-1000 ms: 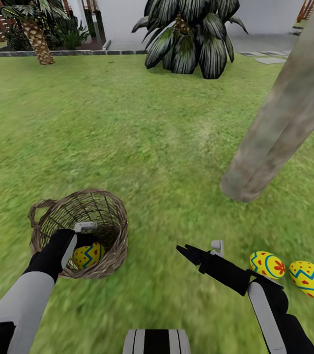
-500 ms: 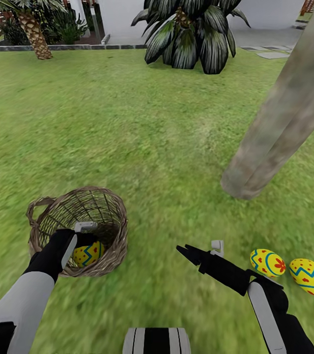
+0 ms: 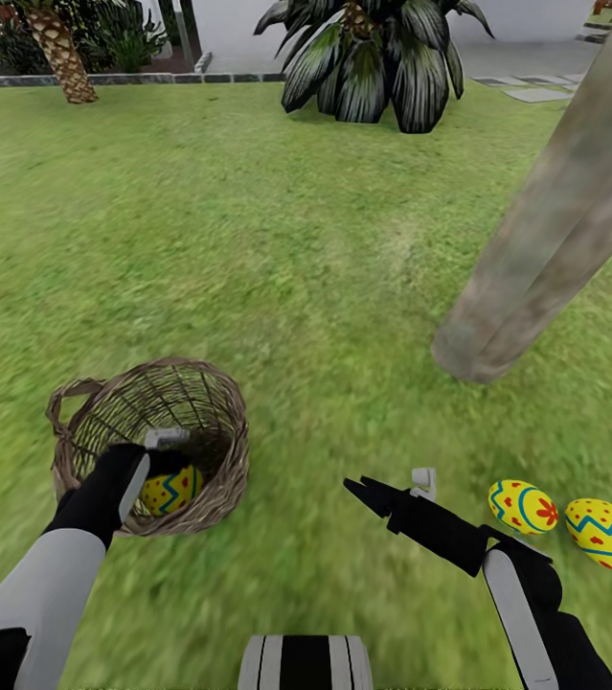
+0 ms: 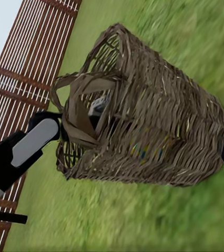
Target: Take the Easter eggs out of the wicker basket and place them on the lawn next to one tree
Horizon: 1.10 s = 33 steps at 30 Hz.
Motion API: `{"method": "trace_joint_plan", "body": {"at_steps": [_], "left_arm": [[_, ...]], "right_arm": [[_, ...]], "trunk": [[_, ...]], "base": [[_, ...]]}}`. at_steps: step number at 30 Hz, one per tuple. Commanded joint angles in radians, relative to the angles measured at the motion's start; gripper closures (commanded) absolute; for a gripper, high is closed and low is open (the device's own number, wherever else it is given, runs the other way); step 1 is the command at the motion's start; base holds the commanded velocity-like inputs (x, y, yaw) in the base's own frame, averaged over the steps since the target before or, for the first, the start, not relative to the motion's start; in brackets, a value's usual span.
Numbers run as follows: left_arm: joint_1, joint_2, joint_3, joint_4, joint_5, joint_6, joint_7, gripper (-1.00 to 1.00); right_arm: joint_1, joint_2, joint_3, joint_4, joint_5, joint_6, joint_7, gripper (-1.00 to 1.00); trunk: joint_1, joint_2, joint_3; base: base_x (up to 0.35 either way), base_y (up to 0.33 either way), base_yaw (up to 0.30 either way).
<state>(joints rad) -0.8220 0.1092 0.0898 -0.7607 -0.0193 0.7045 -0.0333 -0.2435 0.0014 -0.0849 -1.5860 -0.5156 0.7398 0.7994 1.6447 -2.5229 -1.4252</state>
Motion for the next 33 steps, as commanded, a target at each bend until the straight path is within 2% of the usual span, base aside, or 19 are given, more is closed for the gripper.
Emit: {"method": "trace_joint_plan", "body": {"at_steps": [1,11,17,24,29,33], "left_arm": [[0.000,0.000,0.002,-0.007,-0.002,0.005,-0.004,-1.00],[0.000,0.000,0.003,-0.033,-0.003,0.006,0.000,-1.00],[0.000,0.000,0.004,-0.030,-0.005,0.006,0.001,-1.00],[0.000,-0.001,0.004,-0.029,-0.005,0.006,0.001,-1.00],[0.000,0.000,0.004,-0.027,-0.005,0.006,0.001,-1.00],[0.000,0.000,0.004,-0.028,-0.005,0.006,0.001,-1.00]], "right_arm": [[0.000,0.000,-0.001,0.000,-0.003,0.006,0.001,-1.00],[0.000,0.000,-0.001,0.000,-0.003,0.006,0.001,-1.00],[0.000,0.000,-0.001,0.000,-0.004,0.006,0.001,-1.00],[0.000,0.000,-0.001,0.000,-0.004,0.007,0.001,-1.00],[0.000,0.000,-0.001,0.000,-0.004,0.008,0.001,-1.00],[0.000,0.000,-0.001,0.000,-0.004,0.009,0.001,-1.00]], "trunk": [[0.000,0.000,-0.001],[0.000,0.000,-0.001],[0.003,-0.002,-0.024],[0.003,-0.002,-0.024],[0.005,-0.003,-0.043],[0.005,-0.003,-0.043]], "base": [[0.000,0.000,0.000],[0.000,0.000,0.000],[0.000,0.000,0.000],[0.000,0.000,0.000],[0.000,0.000,0.000],[0.000,0.000,0.000]]}}
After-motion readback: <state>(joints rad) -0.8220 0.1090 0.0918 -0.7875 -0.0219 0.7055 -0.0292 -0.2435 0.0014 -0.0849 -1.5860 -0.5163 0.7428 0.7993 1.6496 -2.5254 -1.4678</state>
